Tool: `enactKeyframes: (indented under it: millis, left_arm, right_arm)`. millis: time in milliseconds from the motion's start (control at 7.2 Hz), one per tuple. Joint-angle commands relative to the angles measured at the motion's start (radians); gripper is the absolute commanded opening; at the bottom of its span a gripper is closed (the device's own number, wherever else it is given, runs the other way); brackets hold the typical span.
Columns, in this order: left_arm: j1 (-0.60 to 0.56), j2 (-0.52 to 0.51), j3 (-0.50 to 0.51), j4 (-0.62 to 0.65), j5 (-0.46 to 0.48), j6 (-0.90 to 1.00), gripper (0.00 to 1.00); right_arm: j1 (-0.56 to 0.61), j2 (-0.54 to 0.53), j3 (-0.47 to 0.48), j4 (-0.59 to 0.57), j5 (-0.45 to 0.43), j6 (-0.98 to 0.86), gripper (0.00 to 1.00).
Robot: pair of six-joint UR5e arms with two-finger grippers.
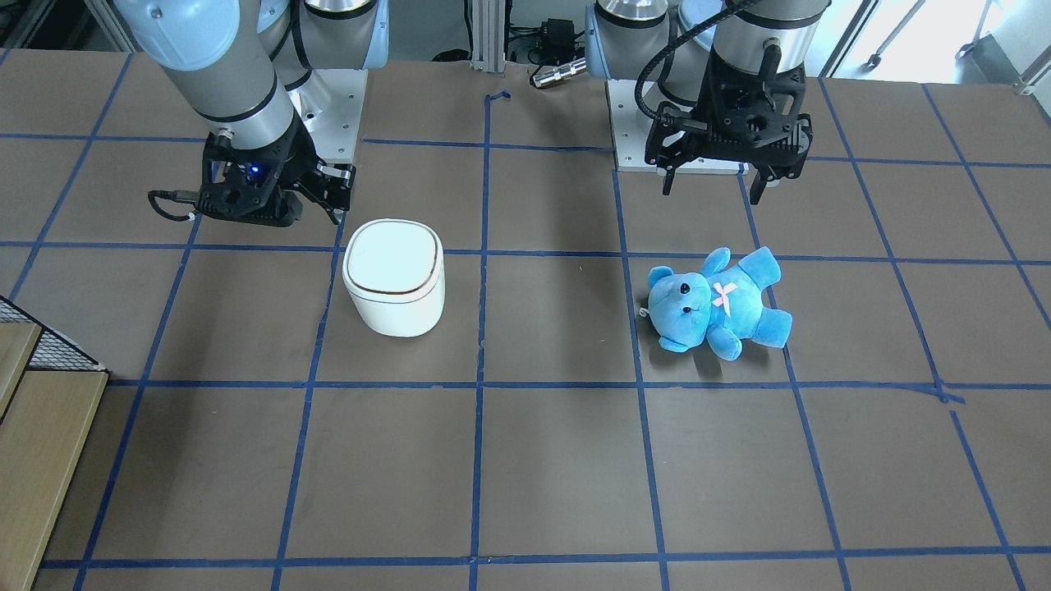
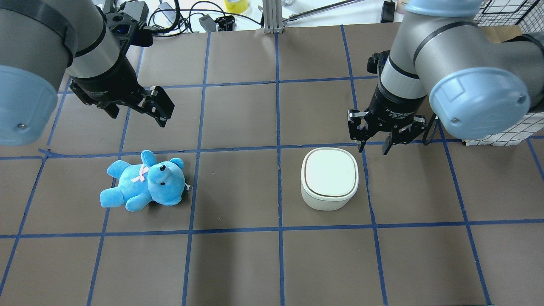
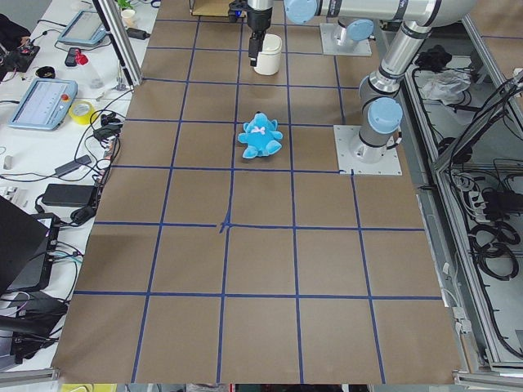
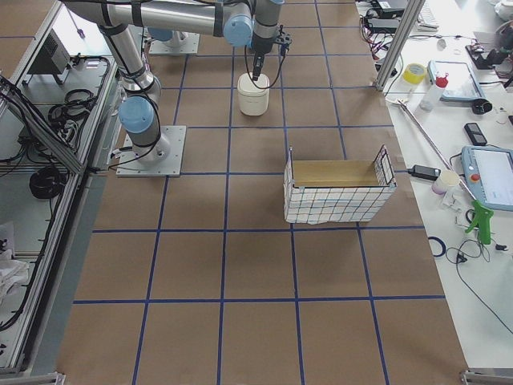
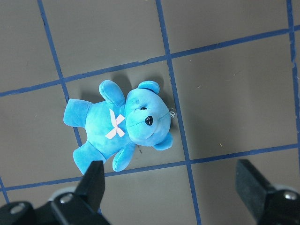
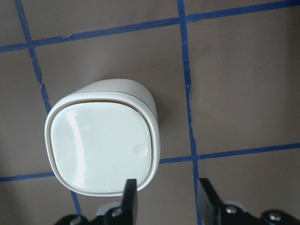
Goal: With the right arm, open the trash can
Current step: 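Move the right gripper down toward the white trash can's lid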
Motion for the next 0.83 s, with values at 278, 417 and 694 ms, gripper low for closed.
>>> enactKeyframes:
  millis: [278,417,694]
  left_arm:
    - [0.0,0.0,0.0,0.0,0.0,0.0,1.0]
    - [0.0,0.0,0.0,0.0,0.0,0.0,1.0]
    - [0.0,0.0,0.0,0.0,0.0,0.0,1.0]
  right_arm:
    - [0.014,0.056,0.011,-0.009,0.009,-0.003,0.0]
    - [0.016,0.075,0.011,-0.01,0.012,-0.007,0.0]
    - [0.017,0.116,0.011,-0.015,0.057,-0.017,0.0]
